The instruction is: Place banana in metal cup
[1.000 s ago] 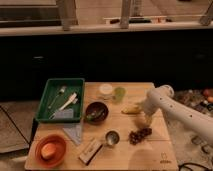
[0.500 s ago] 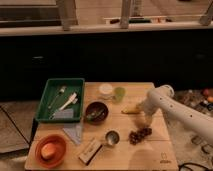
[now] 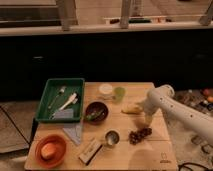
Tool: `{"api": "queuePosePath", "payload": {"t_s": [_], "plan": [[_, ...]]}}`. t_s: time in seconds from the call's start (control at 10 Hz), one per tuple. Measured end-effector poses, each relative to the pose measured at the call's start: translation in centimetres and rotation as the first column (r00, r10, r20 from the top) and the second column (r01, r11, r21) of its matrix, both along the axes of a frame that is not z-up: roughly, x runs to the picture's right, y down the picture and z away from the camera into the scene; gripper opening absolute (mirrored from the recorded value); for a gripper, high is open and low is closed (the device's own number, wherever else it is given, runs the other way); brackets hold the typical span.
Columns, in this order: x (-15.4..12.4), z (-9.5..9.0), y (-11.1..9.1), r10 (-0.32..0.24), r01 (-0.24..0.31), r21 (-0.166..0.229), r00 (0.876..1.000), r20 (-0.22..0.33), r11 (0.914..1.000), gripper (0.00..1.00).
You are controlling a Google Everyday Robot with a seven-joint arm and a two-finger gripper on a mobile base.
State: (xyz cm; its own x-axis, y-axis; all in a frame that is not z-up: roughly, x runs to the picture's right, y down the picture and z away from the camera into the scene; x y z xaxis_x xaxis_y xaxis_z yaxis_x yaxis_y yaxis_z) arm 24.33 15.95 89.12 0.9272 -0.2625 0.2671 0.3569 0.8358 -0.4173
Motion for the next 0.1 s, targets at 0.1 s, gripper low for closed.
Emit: {"api": "queuePosePath", "payload": {"t_s": [0.1], "plan": [[-1.27, -0.37, -0.94, -0.013, 0.013, -0.005, 1.0, -0.001, 0.9999, 0.8]]}}
